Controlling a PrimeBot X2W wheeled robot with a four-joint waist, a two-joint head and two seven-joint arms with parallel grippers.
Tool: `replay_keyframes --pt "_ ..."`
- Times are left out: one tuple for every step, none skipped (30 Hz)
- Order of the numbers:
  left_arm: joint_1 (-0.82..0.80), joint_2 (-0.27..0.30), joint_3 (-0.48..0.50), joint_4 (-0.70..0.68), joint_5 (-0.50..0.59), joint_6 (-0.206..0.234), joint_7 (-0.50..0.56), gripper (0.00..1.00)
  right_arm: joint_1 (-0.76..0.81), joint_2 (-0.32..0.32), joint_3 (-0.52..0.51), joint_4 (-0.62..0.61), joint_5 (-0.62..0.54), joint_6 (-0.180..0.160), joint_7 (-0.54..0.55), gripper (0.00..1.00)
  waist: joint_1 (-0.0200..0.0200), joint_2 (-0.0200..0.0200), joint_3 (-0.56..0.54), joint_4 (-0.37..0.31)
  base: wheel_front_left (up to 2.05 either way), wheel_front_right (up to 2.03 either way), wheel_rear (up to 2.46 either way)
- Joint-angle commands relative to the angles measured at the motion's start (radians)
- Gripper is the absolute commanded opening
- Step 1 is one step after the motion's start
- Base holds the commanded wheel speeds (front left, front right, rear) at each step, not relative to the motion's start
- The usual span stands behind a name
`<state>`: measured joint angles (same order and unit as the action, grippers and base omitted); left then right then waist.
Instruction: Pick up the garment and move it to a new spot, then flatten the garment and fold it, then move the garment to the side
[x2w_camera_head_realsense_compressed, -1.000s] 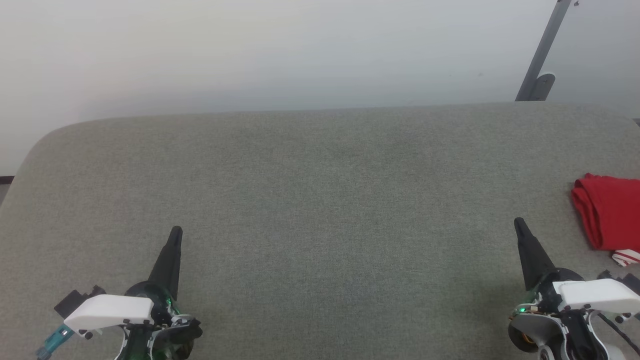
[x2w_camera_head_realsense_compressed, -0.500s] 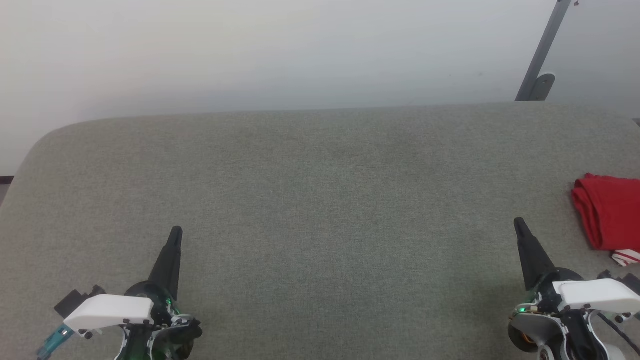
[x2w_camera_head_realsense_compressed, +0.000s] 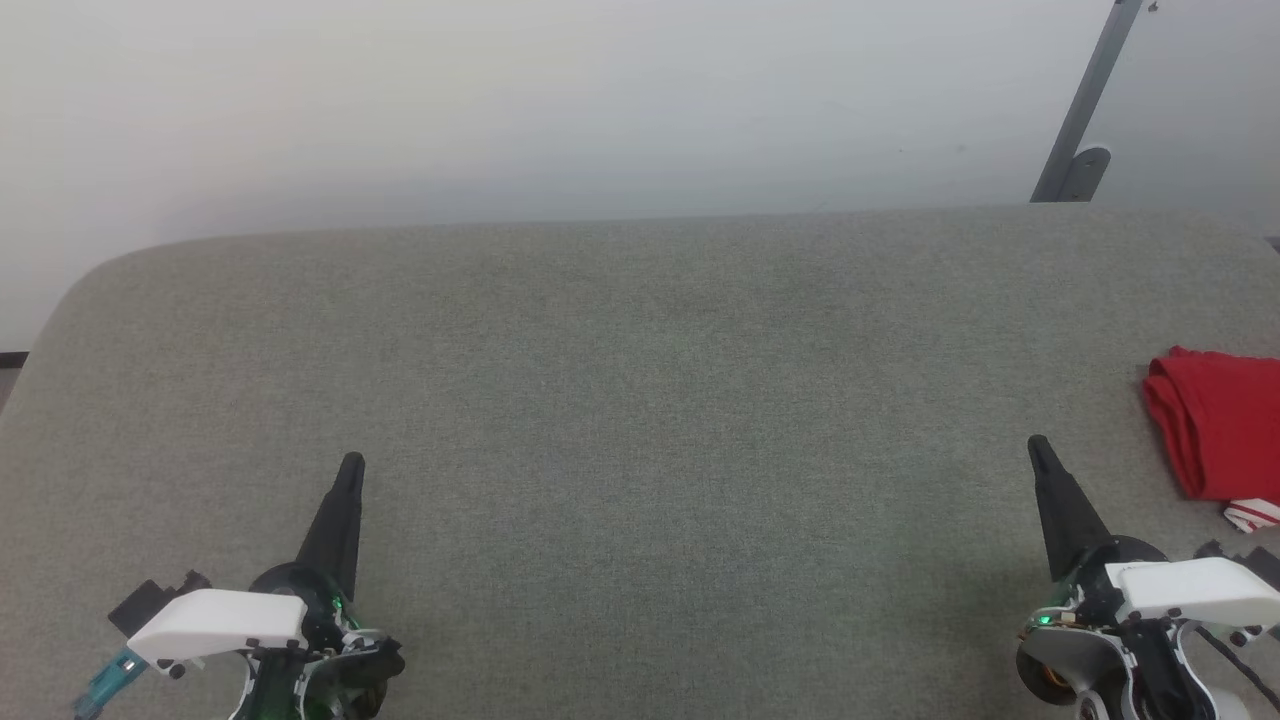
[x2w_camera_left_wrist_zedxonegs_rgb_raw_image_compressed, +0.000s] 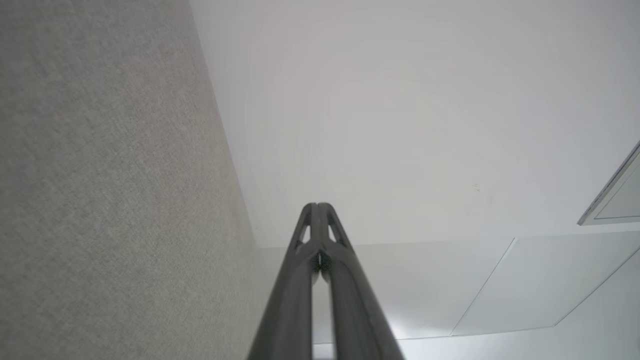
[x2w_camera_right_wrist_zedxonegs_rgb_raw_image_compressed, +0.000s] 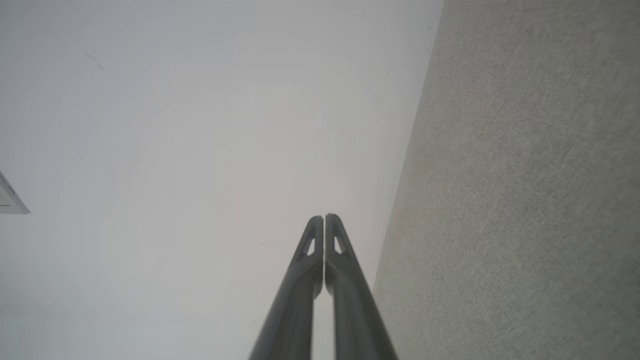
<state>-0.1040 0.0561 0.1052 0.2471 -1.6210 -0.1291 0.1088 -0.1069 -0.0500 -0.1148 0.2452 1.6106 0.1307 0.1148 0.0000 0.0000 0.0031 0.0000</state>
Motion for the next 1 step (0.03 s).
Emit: replay_keyframes --pt "-0.012 -0.001 0.004 -0.001 0.005 -0.003 0.003 0.00 -0.006 0.003 -0.001 0.001 0.003 0.000 0.003 0.00 0.0000 0.0000 0.000 0.000 0.00 0.00 0.00"
